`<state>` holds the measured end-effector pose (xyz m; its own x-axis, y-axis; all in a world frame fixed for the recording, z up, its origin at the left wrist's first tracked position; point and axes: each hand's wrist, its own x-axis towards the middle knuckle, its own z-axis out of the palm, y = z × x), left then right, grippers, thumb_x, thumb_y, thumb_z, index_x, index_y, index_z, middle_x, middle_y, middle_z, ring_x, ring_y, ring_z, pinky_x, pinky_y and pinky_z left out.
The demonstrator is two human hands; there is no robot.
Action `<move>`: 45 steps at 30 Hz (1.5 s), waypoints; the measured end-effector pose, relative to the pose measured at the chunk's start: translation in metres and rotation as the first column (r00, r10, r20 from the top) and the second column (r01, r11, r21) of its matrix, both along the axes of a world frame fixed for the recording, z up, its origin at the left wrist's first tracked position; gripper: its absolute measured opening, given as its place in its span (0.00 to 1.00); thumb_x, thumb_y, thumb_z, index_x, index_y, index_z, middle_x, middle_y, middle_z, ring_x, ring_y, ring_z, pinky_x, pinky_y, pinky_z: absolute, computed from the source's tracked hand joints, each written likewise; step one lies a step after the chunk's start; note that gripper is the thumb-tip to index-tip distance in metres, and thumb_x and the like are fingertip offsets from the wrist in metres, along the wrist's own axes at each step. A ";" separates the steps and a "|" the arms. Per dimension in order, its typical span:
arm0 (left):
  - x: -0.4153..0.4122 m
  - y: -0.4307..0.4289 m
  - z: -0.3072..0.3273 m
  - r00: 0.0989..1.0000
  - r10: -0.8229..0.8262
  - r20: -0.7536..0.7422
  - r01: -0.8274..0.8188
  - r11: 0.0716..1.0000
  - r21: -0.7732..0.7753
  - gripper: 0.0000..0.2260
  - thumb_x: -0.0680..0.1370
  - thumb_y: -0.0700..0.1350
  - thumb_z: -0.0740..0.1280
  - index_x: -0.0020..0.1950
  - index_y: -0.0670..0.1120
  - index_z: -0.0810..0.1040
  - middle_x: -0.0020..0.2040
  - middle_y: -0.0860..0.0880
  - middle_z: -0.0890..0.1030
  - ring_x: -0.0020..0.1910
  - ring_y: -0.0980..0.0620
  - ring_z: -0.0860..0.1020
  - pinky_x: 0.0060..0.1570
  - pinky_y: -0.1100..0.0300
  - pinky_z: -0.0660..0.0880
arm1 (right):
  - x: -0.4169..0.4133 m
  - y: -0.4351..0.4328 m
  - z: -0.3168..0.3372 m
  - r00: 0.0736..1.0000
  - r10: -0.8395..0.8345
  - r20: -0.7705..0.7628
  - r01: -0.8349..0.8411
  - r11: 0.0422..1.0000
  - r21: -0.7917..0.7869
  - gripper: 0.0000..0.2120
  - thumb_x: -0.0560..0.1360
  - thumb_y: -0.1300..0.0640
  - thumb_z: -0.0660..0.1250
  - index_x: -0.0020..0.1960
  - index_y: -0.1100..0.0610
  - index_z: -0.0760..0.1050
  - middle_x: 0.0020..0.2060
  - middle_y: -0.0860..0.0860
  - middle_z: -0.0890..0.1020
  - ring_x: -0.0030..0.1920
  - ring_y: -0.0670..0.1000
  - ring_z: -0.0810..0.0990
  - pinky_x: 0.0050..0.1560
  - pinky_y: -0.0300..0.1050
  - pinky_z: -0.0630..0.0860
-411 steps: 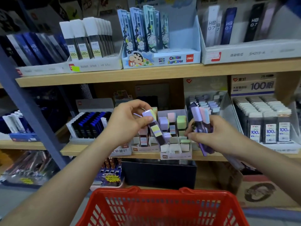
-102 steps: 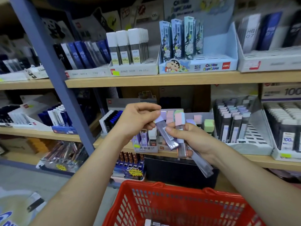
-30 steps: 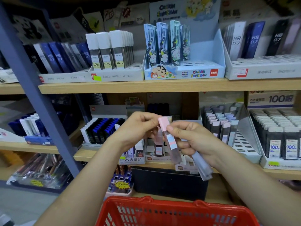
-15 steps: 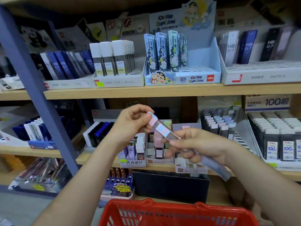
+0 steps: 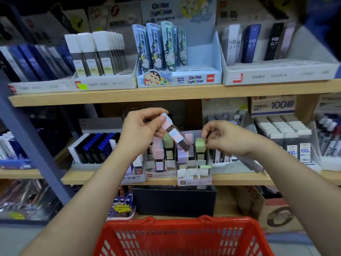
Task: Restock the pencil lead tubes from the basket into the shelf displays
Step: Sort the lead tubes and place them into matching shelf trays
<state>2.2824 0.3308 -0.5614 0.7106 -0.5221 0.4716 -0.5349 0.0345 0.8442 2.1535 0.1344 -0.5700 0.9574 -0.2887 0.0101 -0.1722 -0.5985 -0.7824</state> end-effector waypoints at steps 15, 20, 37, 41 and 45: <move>-0.006 -0.066 -0.016 0.888 0.056 0.456 -0.244 0.898 0.365 0.12 0.80 0.41 0.64 0.62 0.49 0.80 0.55 0.48 0.81 0.55 0.51 0.78 0.58 0.57 0.74 | -0.003 -0.011 -0.010 0.996 -0.087 -0.022 0.090 0.957 0.276 0.12 0.77 0.65 0.64 0.58 0.54 0.76 0.36 0.53 0.75 0.30 0.47 0.68 0.24 0.38 0.65; 0.000 -0.072 -0.026 0.920 0.066 0.387 -0.260 0.841 0.474 0.12 0.80 0.41 0.64 0.62 0.50 0.80 0.59 0.49 0.81 0.59 0.51 0.78 0.58 0.64 0.71 | -0.001 -0.011 -0.015 0.996 -0.091 0.003 0.083 0.923 0.376 0.14 0.75 0.69 0.60 0.54 0.56 0.76 0.38 0.55 0.74 0.31 0.48 0.68 0.26 0.39 0.65; -0.018 -0.082 -0.024 0.870 0.016 0.493 -0.259 0.866 0.428 0.11 0.81 0.44 0.62 0.59 0.51 0.80 0.53 0.52 0.82 0.53 0.55 0.78 0.54 0.64 0.72 | 0.003 -0.010 -0.021 0.944 -0.295 0.148 -0.131 0.079 0.988 0.07 0.76 0.62 0.55 0.44 0.57 0.71 0.24 0.48 0.64 0.20 0.44 0.61 0.17 0.34 0.58; -0.062 -0.071 -0.010 0.991 -0.130 0.040 0.099 0.894 0.436 0.11 0.76 0.57 0.67 0.44 0.50 0.75 0.34 0.49 0.84 0.32 0.54 0.81 0.37 0.53 0.80 | 0.005 -0.002 -0.014 0.889 -0.409 0.205 -0.218 0.015 0.976 0.09 0.76 0.62 0.55 0.39 0.57 0.71 0.20 0.47 0.62 0.18 0.45 0.60 0.17 0.35 0.58; -0.080 -0.067 -0.014 0.967 -0.177 -0.183 0.233 0.905 0.357 0.13 0.73 0.49 0.73 0.44 0.47 0.70 0.31 0.45 0.81 0.28 0.53 0.78 0.28 0.59 0.73 | 0.010 0.010 -0.011 0.853 -0.486 0.191 -0.226 -0.013 0.974 0.07 0.75 0.62 0.55 0.39 0.58 0.69 0.22 0.48 0.62 0.20 0.46 0.60 0.20 0.35 0.59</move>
